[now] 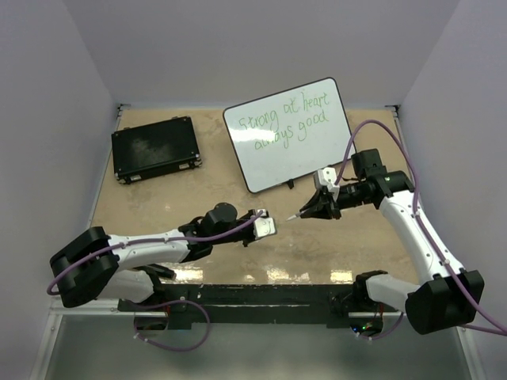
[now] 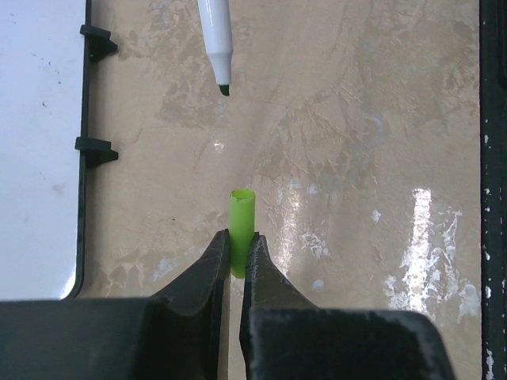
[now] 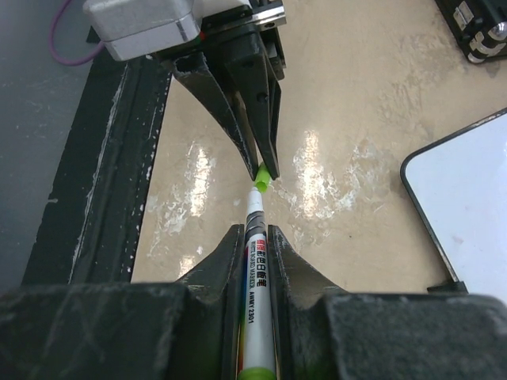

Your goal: Write a sentence on the whiteboard

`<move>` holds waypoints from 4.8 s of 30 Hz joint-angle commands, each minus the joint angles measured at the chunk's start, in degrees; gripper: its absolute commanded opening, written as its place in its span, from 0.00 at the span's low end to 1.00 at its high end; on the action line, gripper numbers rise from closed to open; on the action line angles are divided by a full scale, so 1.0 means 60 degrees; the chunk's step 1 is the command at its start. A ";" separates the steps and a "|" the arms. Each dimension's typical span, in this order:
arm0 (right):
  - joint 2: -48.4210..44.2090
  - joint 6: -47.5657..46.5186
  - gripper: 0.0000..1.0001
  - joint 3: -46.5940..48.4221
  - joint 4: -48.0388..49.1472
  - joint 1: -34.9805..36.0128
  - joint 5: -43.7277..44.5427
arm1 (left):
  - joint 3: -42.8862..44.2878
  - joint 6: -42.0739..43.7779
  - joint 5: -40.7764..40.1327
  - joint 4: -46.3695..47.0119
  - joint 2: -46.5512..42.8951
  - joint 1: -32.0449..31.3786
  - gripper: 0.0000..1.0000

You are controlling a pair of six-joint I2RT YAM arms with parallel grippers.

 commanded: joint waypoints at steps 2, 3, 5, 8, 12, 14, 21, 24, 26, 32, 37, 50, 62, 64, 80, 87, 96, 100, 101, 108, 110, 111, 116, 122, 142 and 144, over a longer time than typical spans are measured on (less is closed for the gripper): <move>-0.0316 0.1130 0.00 -0.0300 0.1189 0.0228 0.0432 | 0.0446 0.0026 -0.0074 0.0949 0.0049 -0.0027 0.00; -0.0317 0.1233 0.00 -0.0329 0.1349 0.0243 0.0476 | 0.0461 0.0011 -0.0118 0.0964 0.0049 -0.0027 0.00; -0.0288 0.1351 0.00 -0.0358 0.1439 0.0330 0.0535 | 0.0519 -0.0077 -0.0103 0.0993 0.0049 -0.0041 0.00; -0.0273 0.1585 0.00 -0.0388 0.1658 0.0418 0.0652 | 0.0549 -0.0194 -0.0074 0.1081 0.0064 -0.0041 0.00; -0.0273 0.1805 0.00 -0.0432 0.1921 0.0477 0.0769 | 0.0534 -0.0384 -0.0045 0.1227 0.0108 -0.0041 0.00; -0.0273 0.1907 0.00 -0.0461 0.1966 0.0535 0.0828 | 0.0519 -0.0472 -0.0045 0.1257 0.0108 -0.0041 0.00; -0.0243 0.2142 0.00 -0.0520 0.2244 0.0624 0.0989 | 0.0505 -0.0633 -0.0001 0.1389 0.0137 -0.0041 0.00; -0.0243 0.2186 0.00 -0.0534 0.2288 0.0653 0.1004 | 0.0505 -0.0677 -0.0030 0.1418 0.0166 -0.0041 0.00; -0.0229 0.2216 0.00 -0.0549 0.2318 0.0682 0.1033 | 0.0519 -0.0707 -0.0045 0.1433 0.0181 -0.0041 0.00; -0.0214 0.2274 0.00 -0.0563 0.2361 0.0741 0.1106 | 0.0534 -0.0795 -0.0132 0.1389 0.0210 -0.0041 0.00; -0.0214 0.2318 0.00 -0.0564 0.2391 0.0770 0.1209 | 0.0534 -0.0926 -0.0235 0.1360 0.0210 -0.0027 0.00; -0.0199 0.2406 0.00 -0.0608 0.2464 0.0814 0.1297 | 0.0651 -0.1132 -0.0396 0.1228 0.0240 -0.0012 0.00; -0.0068 0.2494 0.00 -0.0622 0.2552 0.0931 0.1341 | 0.0725 -0.1278 -0.0192 0.1286 0.0240 0.0032 0.00; 0.0034 0.2538 0.00 -0.0608 0.2610 0.0975 0.1341 | 0.0812 -0.1307 -0.0046 0.1330 0.0254 0.0032 0.00; 0.1133 0.2611 0.00 -0.0432 0.2523 0.1385 0.1253 | 0.2364 -0.1527 0.0556 0.1915 0.0592 -0.0071 0.00; 0.1689 0.2714 0.00 -0.0242 0.2450 0.1444 0.1122 | 0.3184 -0.1644 0.0761 0.2853 0.0357 -0.0071 0.00; 0.2246 0.2539 0.00 0.0081 0.2113 0.1444 0.0711 | 0.4136 -0.2156 0.0805 0.4537 0.0737 -0.0115 0.00; 0.2422 0.2538 0.00 0.0095 0.2084 0.1444 0.0652 | 0.4649 -0.2552 0.0980 0.5226 0.1234 -0.0144 0.00; 0.2510 0.2524 0.00 0.0096 0.2083 0.1444 0.0609 | 0.4839 -0.2611 0.0966 0.5300 0.1308 -0.0158 0.00; 0.2876 0.2479 0.00 0.0154 0.2039 0.1444 0.0667 | 0.5937 -0.2276 0.0746 0.5040 0.1485 -0.0173 0.00; 0.2979 0.2393 0.00 0.0198 0.1952 0.1458 0.0667 | 0.6873 -0.1836 0.0790 0.4541 0.1572 -0.0144 0.00; 0.3066 0.2334 0.00 0.0227 0.1864 0.1444 0.0667 | 0.7210 -0.1748 0.0906 0.4031 0.1747 -0.0100 0.00; 0.3185 0.2260 0.00 0.0286 0.1805 0.1415 0.0711 | 0.7362 -0.2492 0.1244 0.4448 0.2129 0.0032 0.00; 0.2965 0.1617 0.00 0.0359 0.1249 0.1049 0.0301 | 0.4741 -0.3606 0.1215 0.6598 0.2027 0.0105 0.00; 0.4151 0.0792 0.00 0.0975 0.0324 0.0931 0.0549 | 0.0536 -0.3563 0.0307 0.4423 -0.1150 0.0661 0.71; 0.4195 0.1319 0.00 0.0887 0.1140 0.0917 0.0739 | 0.0097 -0.3607 0.0176 0.3809 -0.1911 0.0764 0.72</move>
